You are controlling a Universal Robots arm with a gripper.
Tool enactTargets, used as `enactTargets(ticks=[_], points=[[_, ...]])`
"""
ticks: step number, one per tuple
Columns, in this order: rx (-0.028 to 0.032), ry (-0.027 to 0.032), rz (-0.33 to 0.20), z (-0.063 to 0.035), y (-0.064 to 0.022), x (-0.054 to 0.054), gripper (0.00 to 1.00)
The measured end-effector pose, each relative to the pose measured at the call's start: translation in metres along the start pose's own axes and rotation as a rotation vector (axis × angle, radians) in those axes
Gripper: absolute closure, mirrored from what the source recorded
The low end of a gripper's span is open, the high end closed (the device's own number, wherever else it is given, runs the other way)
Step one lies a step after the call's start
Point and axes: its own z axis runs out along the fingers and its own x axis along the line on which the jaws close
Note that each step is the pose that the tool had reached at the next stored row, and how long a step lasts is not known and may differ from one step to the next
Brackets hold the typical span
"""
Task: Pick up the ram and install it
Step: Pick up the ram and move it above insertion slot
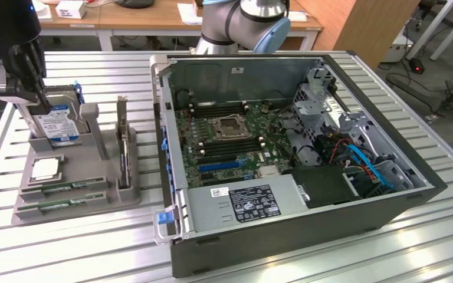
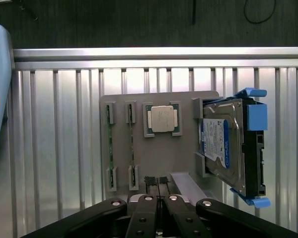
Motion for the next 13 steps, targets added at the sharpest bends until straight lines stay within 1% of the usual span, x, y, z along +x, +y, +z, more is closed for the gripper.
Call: enactTargets(ticks=[8,9,10,11,12,13], points=[[0.0000,0.0000,0.000,0.0000,0.0000,0.0000,0.90],[0.0000,0.0000,0.000,0.0000,0.0000,0.0000,0.84],[-0.0001,0.0000,0.000,0.0000,0.0000,0.0000,0.84],[0.0000,0.0000,0.000,0.0000,0.0000,0.0000,0.78],[0.0000,0.0000,0.000,0.0000,0.0000,0.0000,0.78],[0.0000,0.0000,0.000,0.0000,0.0000,0.0000,0.71]])
